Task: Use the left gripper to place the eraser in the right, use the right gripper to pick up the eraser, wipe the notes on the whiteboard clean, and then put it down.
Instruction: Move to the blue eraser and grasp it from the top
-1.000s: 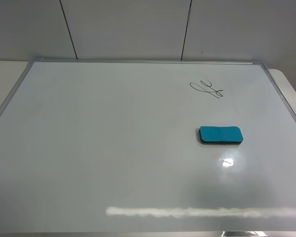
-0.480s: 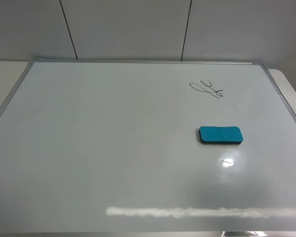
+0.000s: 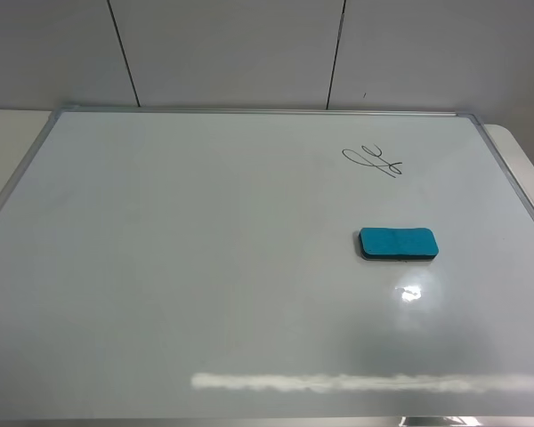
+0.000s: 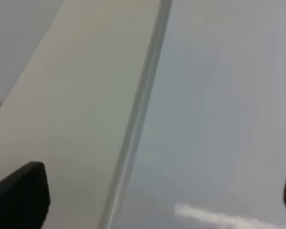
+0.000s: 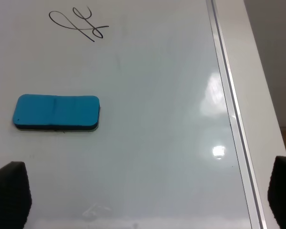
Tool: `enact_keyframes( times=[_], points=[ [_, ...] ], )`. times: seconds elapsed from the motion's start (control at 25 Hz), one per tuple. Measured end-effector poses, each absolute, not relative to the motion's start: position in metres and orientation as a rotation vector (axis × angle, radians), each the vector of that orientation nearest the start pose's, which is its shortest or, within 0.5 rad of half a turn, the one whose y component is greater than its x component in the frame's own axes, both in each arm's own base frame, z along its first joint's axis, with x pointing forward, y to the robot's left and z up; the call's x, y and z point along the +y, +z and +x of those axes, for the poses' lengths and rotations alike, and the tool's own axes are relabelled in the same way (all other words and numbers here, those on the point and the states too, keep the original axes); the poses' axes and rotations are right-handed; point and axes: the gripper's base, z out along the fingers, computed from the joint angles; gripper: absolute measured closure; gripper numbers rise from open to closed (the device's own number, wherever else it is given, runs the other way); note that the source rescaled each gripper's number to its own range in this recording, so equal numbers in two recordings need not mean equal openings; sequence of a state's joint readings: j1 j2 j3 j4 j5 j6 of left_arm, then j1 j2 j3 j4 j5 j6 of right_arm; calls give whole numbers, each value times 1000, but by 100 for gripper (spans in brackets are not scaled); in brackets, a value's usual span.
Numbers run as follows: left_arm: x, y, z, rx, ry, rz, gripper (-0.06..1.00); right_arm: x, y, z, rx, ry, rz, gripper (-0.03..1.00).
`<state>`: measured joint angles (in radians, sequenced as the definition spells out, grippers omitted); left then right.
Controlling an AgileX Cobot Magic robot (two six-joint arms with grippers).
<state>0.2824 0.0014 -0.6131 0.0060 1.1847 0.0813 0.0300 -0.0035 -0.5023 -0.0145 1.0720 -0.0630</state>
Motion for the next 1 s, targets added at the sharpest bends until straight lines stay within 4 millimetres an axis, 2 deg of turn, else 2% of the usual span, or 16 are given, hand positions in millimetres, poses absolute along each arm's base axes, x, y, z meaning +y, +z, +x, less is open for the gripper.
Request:
enact_keyframes(
  times=[0.12,0.48,1.0],
  points=[
    [-2,284,-16,2070,194,-213,-5,-1,277,-6,2048,-38,-94,-3],
    [2,282,-11,2045,48,25,-6,-1,277,-6,2048,-38,-94,-3],
    [-1,281,-8,2032,2,32,-6,-1,277,-6,2048,-37,-95,-3]
  ],
)
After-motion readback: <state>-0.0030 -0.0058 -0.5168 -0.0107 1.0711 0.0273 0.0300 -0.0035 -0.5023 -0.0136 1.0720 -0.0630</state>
